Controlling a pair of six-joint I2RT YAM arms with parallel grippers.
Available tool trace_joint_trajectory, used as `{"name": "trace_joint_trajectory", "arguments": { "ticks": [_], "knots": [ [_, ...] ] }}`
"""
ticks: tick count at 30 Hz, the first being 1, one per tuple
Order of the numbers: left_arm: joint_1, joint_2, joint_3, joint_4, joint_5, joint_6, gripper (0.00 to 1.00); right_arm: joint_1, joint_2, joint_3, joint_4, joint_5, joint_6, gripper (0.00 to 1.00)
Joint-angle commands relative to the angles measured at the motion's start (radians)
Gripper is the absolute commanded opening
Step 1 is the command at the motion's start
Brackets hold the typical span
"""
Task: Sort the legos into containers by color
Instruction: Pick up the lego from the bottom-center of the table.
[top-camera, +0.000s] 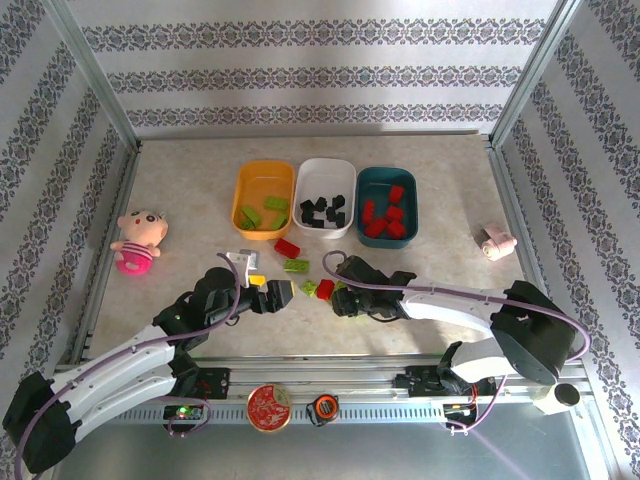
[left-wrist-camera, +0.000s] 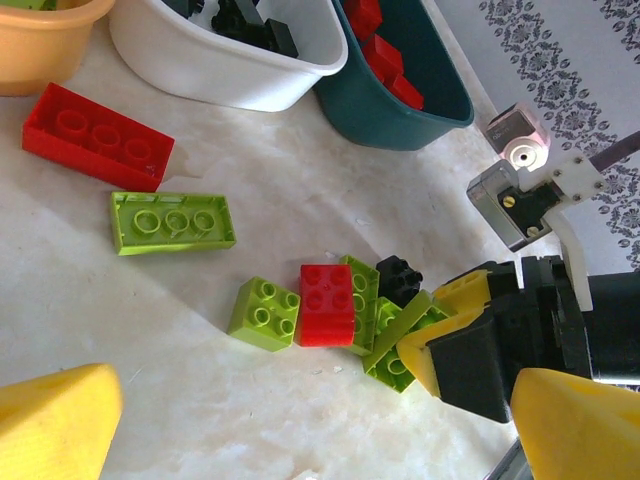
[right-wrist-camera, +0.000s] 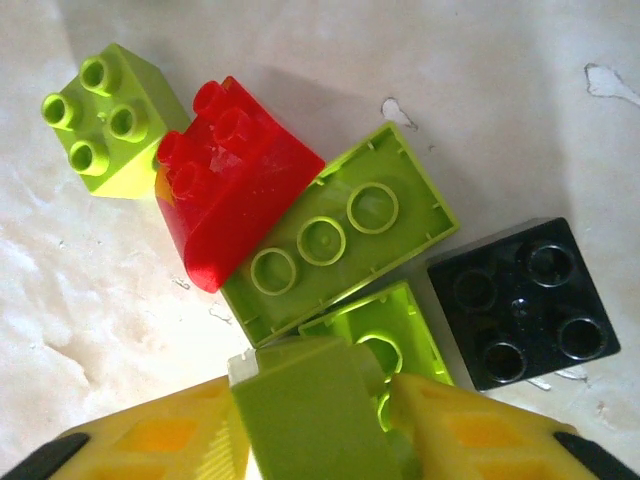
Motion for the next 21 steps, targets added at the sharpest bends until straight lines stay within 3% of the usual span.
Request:
{"name": "trace_joint_trajectory", "arguments": {
  "ticks": [1, 10, 14, 21],
  "knots": [
    [0.009, -0.019, -0.015, -0.014, -0.005, -0.014, 1.0, -0.003, -0.011, 0.016, -0.003, -0.002, -0.017, 0.36],
    [0.008, -0.029, 0.042, -0.083, -0.048, 0.008, 1.0, -0.003, -0.13, 0.004, -0.06, -0.008, -0.034, 0.2],
    [0.008, -0.067, 0.072, -0.157, -0.109, 0.025, 1.0, -0.003, -0.191, 0.037, -0.076, -0.018, -0.056, 0.2],
    [0.008, -0.199, 0.061, -0.245, -0.195, 0.017, 1.0, -0.036, -0.05, 0.235, 0.006, -0.075, -0.133, 0.22]
  ]
}}
